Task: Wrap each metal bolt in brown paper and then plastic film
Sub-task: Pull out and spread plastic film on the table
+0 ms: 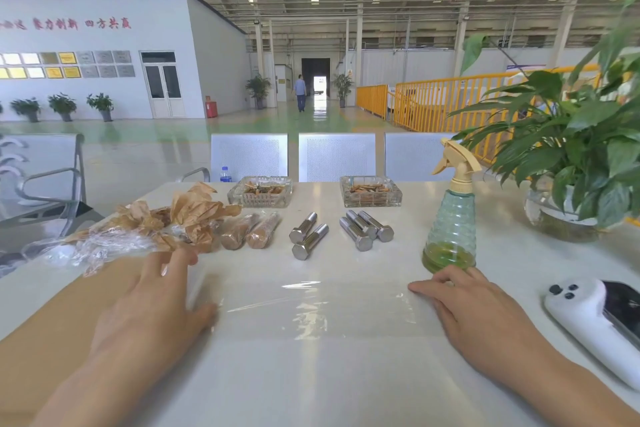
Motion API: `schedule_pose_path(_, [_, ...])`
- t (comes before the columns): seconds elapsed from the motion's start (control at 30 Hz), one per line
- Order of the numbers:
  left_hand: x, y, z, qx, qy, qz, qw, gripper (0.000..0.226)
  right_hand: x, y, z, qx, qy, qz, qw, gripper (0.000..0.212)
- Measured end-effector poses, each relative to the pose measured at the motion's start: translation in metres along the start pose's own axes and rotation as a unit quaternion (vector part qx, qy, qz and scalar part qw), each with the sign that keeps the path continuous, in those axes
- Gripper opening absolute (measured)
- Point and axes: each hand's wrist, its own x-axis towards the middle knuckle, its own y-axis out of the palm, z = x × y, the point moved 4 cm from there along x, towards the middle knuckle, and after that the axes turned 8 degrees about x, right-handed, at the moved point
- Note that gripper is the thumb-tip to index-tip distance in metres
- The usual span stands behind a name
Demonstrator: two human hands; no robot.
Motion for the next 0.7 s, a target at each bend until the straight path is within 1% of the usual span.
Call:
schedule_pose_path(0.17, [-0.001, -0.005, 0.0, 0.016, 0.0, 0.001, 1.0, 0.07, -0.001, -0.004, 0.002, -0.003, -0.004, 0.009, 1.0, 0.043])
schedule_pose_path(0.3, [-0.005, -0.006, 0.0, 0.021, 0.011, -0.011, 1.0, 0.075, 0.003, -0.003, -0.005, 0.06, 0.01, 0.01, 0.998, 0.037])
schedule_pose_path(0.53, [-0.004, -0.011, -0.005, 0.022, 0.024, -0.043, 0.999, 0.052, 0.004, -0.005, -0.007, 0.084, 0.03, -0.002, 0.996, 0.036])
schedule_pose_path(0.63, [-0.008, -0.013, -0.008, 0.017, 0.04, -0.056, 0.997, 0.05, 0.003, -0.011, -0.006, 0.102, 0.048, -0.02, 0.993, 0.036])
schedule_pose_path(0.7, [-0.011, -0.013, -0.01, 0.037, 0.051, -0.064, 0.996, 0.05, 0.003, -0.015, -0.003, 0.101, 0.052, -0.039, 0.993, 0.036])
